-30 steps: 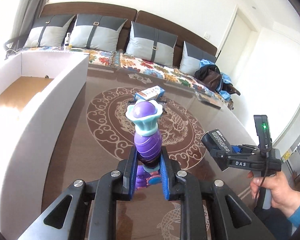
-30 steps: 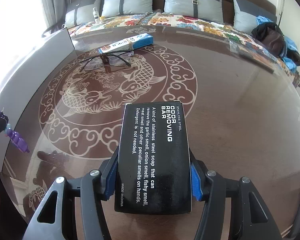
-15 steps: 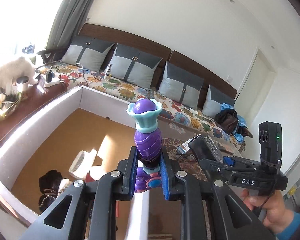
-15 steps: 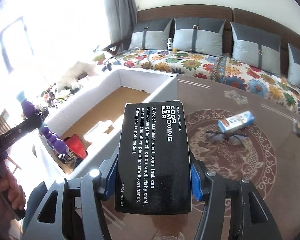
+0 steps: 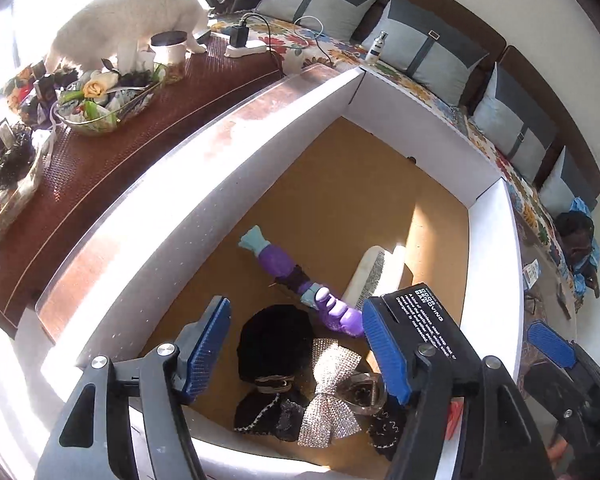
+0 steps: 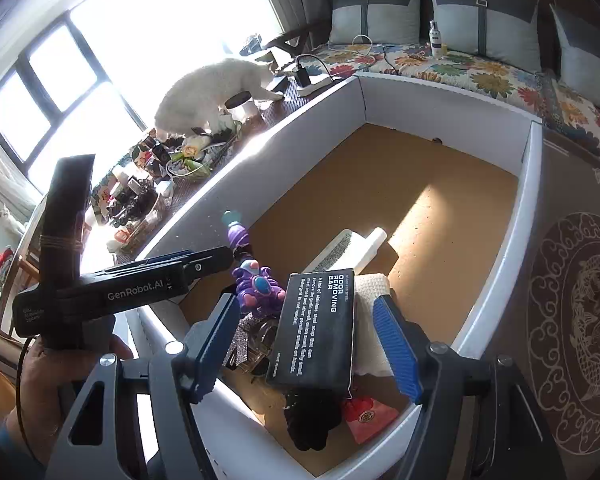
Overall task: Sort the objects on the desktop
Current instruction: 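Carry toy and black box into the white bin and open both grippers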
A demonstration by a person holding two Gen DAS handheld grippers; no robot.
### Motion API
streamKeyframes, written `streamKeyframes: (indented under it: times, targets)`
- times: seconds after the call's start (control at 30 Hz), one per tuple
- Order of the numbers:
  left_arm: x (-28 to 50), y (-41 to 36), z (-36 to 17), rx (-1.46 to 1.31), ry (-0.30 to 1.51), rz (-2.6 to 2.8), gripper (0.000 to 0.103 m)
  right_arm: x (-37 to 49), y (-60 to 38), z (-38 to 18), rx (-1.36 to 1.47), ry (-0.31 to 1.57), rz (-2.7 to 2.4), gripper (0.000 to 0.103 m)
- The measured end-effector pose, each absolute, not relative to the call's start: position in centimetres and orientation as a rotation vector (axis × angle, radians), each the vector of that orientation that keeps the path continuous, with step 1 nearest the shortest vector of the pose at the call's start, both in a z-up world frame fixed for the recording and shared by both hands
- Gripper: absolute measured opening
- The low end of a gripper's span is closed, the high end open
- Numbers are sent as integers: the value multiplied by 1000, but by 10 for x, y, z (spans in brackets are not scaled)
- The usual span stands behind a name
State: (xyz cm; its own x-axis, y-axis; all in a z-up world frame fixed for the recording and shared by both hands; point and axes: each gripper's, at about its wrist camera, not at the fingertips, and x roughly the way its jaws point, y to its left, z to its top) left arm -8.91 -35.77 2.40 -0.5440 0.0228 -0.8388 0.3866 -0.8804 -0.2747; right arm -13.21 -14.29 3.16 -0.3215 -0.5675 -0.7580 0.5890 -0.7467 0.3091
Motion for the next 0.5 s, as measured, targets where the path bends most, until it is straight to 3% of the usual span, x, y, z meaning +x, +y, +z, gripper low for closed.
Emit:
streamKeyframes:
  times: [0.07,0.23,0.37,0.5]
  targets:
    - [-77,-360,29,1298,672,-2523,73,-126,-123,50,1103,-5,-2144,87]
    - [-49,-335,46,1164,619,-2575,76,-104,-53,78,847,81,-2365,102]
    - [-33,-287,65,1093,553,-2698,76,-98,30,55,831,167,-2525,103]
    - [-27,-215,91,1080,501,-2883,77,-98,119,-2,1022,307,-2636,103]
